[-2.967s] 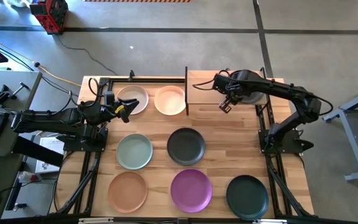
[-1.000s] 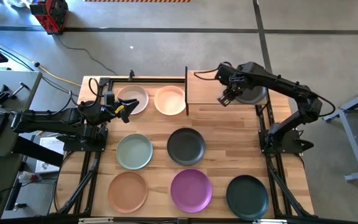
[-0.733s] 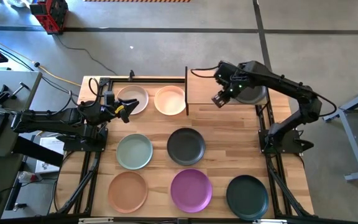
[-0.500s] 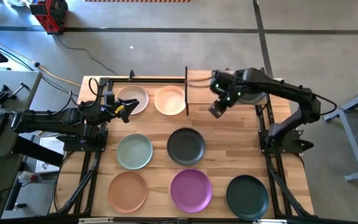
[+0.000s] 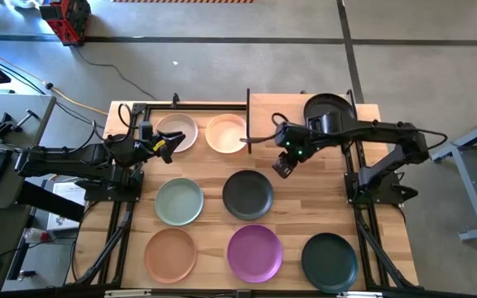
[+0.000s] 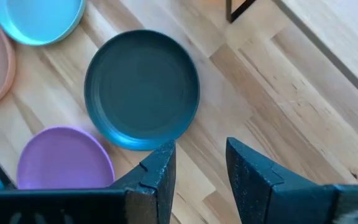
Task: Place and stack plates onto a shelf
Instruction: Stack the top black plate on top of the black plate on the shelf
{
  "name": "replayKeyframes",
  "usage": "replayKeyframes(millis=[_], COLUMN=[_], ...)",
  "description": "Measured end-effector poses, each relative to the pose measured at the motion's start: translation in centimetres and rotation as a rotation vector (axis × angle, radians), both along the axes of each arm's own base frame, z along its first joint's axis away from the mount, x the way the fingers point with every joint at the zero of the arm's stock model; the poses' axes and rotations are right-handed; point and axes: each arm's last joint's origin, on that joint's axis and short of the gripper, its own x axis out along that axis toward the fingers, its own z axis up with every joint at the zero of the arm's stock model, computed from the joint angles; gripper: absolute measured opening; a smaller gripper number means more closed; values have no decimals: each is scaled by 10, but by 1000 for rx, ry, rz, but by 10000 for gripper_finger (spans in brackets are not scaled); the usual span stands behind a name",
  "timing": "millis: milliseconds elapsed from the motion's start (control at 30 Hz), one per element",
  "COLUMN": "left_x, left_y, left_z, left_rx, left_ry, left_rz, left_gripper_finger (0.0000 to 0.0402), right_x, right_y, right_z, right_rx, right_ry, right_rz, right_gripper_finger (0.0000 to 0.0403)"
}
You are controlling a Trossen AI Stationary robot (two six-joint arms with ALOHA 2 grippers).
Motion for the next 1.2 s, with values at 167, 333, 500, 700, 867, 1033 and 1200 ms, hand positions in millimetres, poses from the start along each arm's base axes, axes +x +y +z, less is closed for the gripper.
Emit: replayKeyframes(millis=[167,333,500,700,867,1033,1200], left_x=[0,0,0,0,0,0,0], left_y=[0,0,0,0,0,0,0], left_z=[0,0,0,0,0,0,0], left_rx=[0,0,3,-46,-48,-48,-51], left_ry=[0,0,-1,-31,-33,-33,-35], left_rz=[0,0,19,18,18,18,26], left_gripper_finger=[117,117,117,117,117,117,117], right_x=[0,-2,-5,-5,-3,-1,-1], right_y=[16,33,48,56,58,59,59], right_z=[-5,-21,-40,-55,-65,-73,-74], right_rx=[-17,2,22,51,67,79,79], right_ry=[12,60,110,119,101,87,88], right_rz=[-10,-16,-52,-125,-153,-174,-174], right_gripper_finger=[119,119,119,119,119,119,119])
